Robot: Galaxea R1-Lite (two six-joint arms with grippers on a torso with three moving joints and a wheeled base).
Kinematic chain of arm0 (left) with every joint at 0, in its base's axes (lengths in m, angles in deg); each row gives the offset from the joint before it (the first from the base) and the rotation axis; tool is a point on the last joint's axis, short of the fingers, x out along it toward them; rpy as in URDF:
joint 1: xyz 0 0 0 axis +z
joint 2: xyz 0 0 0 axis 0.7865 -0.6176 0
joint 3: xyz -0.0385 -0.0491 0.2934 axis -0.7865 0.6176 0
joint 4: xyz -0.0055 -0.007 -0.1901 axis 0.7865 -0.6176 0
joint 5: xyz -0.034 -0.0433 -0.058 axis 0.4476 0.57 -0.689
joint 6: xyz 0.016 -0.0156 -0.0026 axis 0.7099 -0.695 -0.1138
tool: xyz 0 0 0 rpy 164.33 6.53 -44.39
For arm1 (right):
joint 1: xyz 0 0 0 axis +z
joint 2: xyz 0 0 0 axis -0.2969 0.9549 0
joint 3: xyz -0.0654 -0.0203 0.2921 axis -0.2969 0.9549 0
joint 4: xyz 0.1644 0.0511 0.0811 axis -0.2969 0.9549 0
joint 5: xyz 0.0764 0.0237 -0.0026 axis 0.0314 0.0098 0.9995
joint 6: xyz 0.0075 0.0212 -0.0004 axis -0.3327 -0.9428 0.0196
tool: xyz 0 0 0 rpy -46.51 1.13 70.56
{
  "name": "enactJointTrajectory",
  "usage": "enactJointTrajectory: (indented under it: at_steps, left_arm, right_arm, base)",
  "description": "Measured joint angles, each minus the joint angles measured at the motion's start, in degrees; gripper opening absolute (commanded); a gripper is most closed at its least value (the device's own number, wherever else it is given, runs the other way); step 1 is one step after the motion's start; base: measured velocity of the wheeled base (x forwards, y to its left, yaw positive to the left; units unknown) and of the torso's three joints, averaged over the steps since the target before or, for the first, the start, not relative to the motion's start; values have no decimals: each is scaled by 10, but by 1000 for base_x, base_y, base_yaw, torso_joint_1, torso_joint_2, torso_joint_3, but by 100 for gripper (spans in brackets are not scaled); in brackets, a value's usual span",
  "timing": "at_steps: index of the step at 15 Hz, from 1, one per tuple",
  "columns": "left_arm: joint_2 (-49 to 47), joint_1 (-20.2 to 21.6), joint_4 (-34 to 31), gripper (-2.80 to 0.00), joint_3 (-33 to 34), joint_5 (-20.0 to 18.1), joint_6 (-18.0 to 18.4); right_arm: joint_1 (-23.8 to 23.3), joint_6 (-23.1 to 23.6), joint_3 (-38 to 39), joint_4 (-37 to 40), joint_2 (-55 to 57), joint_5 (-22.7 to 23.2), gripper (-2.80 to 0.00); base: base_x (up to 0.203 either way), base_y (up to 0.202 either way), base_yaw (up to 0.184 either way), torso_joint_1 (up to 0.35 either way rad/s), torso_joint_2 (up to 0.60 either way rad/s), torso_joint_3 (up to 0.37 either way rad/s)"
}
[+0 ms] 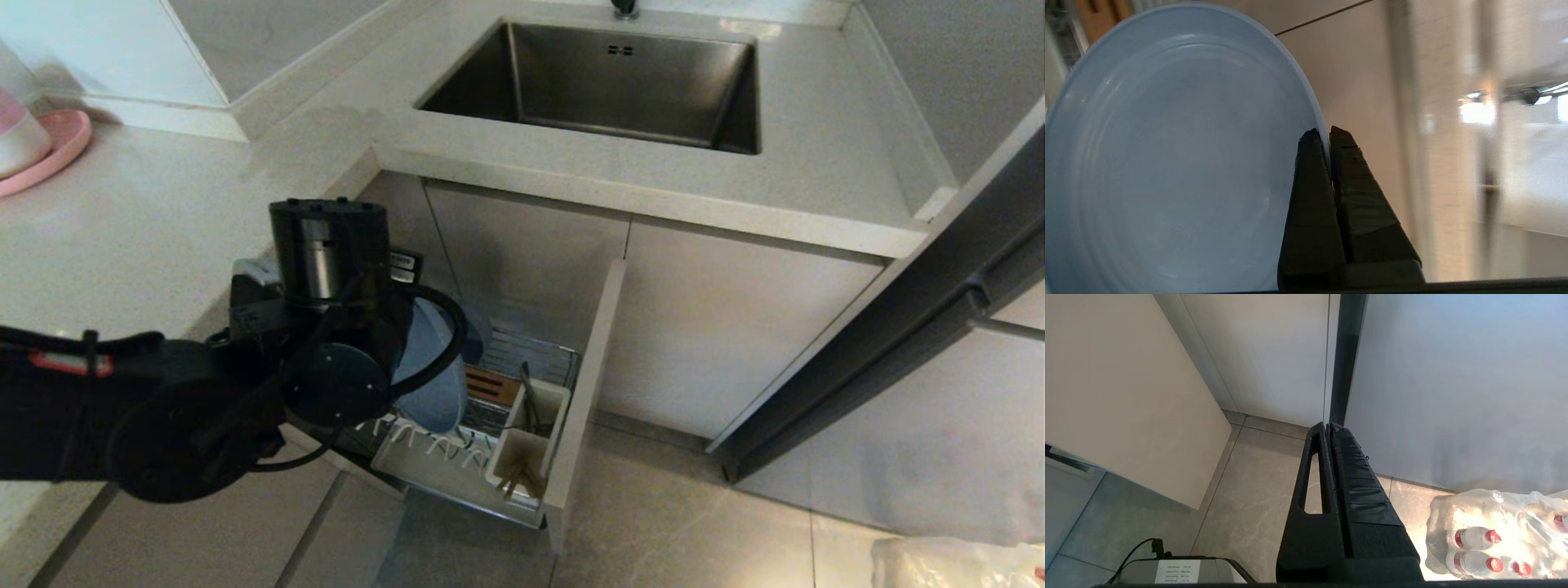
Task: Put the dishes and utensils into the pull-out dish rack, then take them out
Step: Pick up the plate and place it in the cupboard
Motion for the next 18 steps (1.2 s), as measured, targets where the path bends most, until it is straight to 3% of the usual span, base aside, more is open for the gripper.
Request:
enactJointTrajectory:
  at_steps: [4,15,18]
  left_arm:
    - [-34,5,2,-280,2,0,-24]
    - [-68,16,43,-280,9,-1,-23]
    - [-73,17,64,-280,6,-17,-23]
  right_arm:
    - [0,0,0,0,0,0,-280]
    - [0,0,0,0,0,0,-280]
    - [0,0,0,0,0,0,-280]
  base:
    - [0,0,0,0,0,0]
    - [0,0,0,0,0,0]
    - [0,0,0,0,0,0]
